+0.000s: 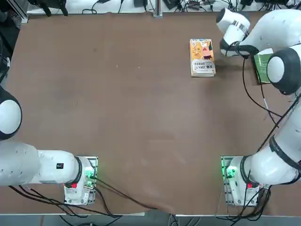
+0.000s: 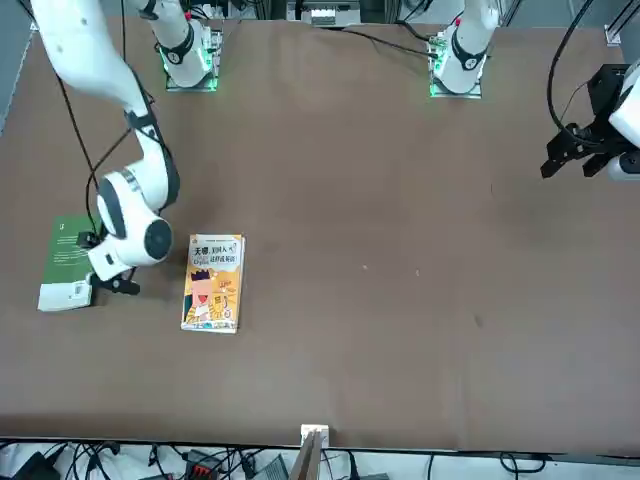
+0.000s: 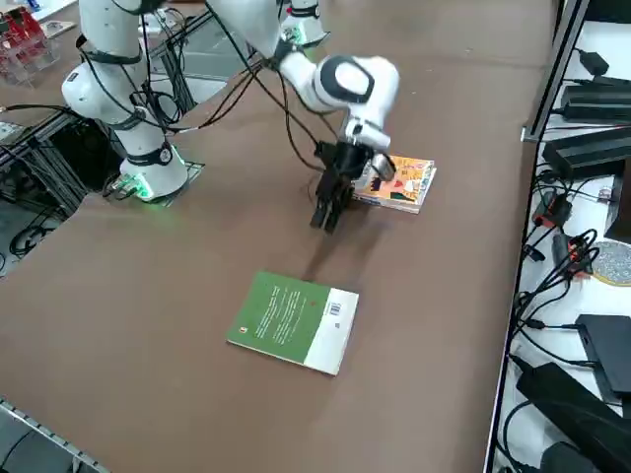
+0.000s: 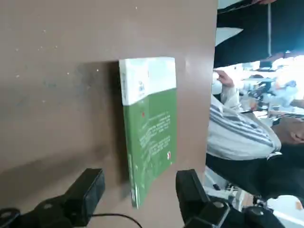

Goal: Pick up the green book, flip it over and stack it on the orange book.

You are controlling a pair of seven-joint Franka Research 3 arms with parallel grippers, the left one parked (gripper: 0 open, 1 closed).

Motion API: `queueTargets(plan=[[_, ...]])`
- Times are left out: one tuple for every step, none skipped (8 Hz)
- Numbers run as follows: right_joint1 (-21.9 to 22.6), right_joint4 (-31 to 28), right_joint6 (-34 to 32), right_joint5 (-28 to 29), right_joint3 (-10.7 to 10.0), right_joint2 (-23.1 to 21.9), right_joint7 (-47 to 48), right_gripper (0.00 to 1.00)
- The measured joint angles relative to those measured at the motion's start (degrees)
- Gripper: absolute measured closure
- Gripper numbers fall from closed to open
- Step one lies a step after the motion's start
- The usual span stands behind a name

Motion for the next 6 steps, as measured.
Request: queueTargets(plan=[[-0.85,-0.17,1.06,-3.97,-0.24,2.06,1.68,0.1],[-2.11,-0.5,1.87,-7.74,-0.29,3.67,3.26,0.11],[-3.18,-0.88,2.34,-10.72,-0.31,5.1,5.5,0.11],[-3.68,-1.1,2.53,-12.64,-0.3,6.51,7.58,0.12],[-3.83,-1.16,2.54,-13.51,-0.31,7.65,8.93,0.15],[-4.02,-1.16,2.53,-13.75,-0.31,8.18,9.21,0.16]])
